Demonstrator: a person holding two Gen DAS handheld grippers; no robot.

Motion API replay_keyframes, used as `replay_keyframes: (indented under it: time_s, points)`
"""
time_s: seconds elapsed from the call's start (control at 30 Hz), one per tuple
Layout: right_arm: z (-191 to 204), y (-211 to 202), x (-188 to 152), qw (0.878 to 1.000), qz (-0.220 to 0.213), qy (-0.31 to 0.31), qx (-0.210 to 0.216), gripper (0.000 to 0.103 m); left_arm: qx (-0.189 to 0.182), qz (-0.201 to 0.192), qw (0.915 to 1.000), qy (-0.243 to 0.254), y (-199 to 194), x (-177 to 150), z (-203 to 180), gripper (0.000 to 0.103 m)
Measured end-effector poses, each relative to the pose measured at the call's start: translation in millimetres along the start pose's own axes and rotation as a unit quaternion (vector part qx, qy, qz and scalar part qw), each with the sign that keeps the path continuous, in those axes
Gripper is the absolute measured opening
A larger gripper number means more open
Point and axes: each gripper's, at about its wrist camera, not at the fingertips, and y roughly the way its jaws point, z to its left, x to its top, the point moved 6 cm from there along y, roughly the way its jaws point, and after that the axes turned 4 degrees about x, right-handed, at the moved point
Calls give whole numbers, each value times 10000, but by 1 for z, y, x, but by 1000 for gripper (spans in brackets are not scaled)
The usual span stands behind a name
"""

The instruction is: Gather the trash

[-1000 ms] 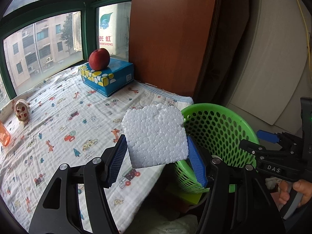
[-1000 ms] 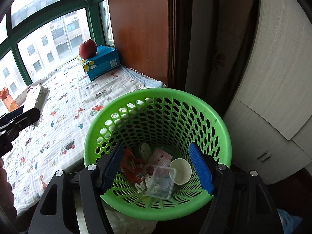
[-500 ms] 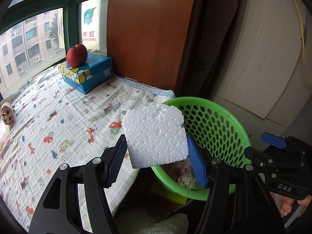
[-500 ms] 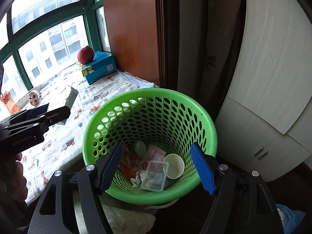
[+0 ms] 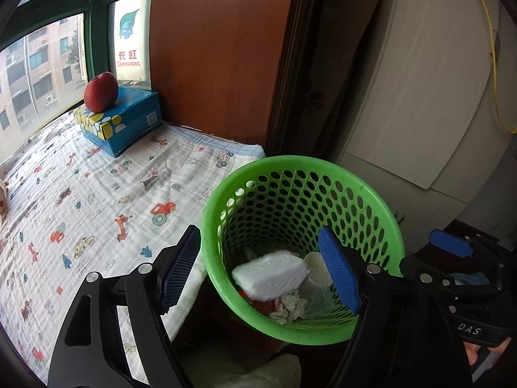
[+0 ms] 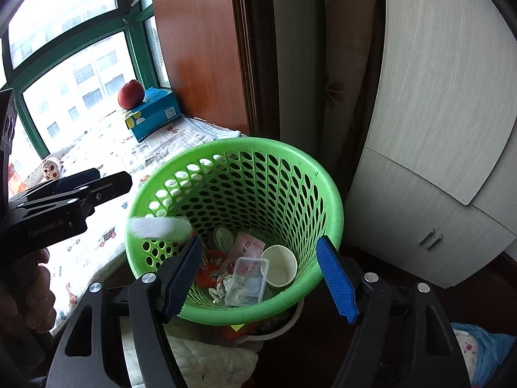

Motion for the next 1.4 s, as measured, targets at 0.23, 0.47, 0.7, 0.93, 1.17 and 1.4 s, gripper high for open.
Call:
replay_keyframes:
  time_s: [0.23,0.47,0.7,0.93,1.17,1.4]
  points:
    - [12,-1,-2,9999,-35,-1,125,70,183,-107,9997,-150,-14,2,20,79]
    - [40,-1,1,9992,-85,-111,370,71,613,-223,9972,-355,-36,1,57,86]
    - [71,-2,6,9977,-161,-217,626,73,1112,-368,9914,-578,-67,-5,100,90]
    - [103,-2,11,9958,-248,-363,806,78,1685,-492,9811,-816,-100,-15,141,97]
    - [135,-1,17,9930,-310,-540,1005,80,2077,-513,9717,-1005,-124,-30,173,97]
    - [162,-6,22,9905,-466,-770,1039,83,2328,-516,9629,-1265,-144,-48,202,97]
